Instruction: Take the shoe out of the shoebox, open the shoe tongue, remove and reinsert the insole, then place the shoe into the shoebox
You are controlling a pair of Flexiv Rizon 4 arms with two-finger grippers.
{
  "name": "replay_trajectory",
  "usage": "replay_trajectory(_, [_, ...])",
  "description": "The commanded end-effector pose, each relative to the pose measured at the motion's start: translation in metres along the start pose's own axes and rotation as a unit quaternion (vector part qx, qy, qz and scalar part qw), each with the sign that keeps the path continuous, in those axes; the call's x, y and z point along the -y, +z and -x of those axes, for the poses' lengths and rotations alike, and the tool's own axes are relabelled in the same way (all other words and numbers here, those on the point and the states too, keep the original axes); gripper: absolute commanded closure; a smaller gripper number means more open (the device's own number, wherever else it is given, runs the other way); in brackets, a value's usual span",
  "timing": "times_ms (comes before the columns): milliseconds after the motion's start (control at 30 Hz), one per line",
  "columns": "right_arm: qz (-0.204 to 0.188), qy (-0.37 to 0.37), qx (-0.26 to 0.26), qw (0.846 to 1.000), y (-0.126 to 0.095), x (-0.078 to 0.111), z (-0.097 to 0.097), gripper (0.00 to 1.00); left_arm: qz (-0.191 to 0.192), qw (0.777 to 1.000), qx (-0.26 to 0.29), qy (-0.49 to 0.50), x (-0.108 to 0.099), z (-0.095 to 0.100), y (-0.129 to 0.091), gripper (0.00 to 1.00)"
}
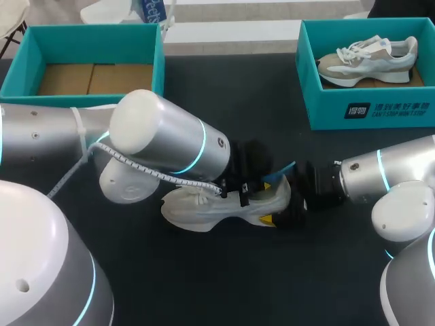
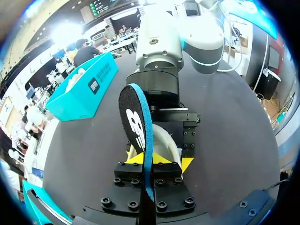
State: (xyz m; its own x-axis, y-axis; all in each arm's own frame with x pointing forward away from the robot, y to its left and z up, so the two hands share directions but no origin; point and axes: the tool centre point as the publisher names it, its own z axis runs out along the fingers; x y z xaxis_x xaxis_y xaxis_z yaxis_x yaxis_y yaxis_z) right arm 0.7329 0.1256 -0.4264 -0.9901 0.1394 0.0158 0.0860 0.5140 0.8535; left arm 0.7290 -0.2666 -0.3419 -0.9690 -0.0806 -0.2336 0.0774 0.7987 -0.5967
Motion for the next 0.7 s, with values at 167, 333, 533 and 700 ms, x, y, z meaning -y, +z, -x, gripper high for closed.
replay_trajectory(167, [-0.001, 0.0, 0.001, 1.0, 0.01, 0.003, -0.001, 1.0, -0.014, 1.0, 0.0, 0.004, 0.004, -0.002, -0.024, 1.0])
replay_trajectory(333, [-0.001, 0.0, 0.001, 1.0, 0.01, 0.003, -0.001, 1.0, -0.021, 1.0, -0.008, -0.008, 0.011, 0.003, -0.037, 1.0])
replay_trajectory(533, [-0.001, 0.0, 0.001, 1.0, 0.01, 0.003, -0.001, 1.0, -0.034, 0.998, -0.04, -0.022, 0.023, 0.01, -0.048, 1.0])
replay_trajectory(700, [-0.001, 0.0, 0.001, 1.0, 0.01, 0.003, -0.001, 1.0, -0.055, 0.995, -0.072, -0.039, 0.034, 0.018, -0.059, 1.0])
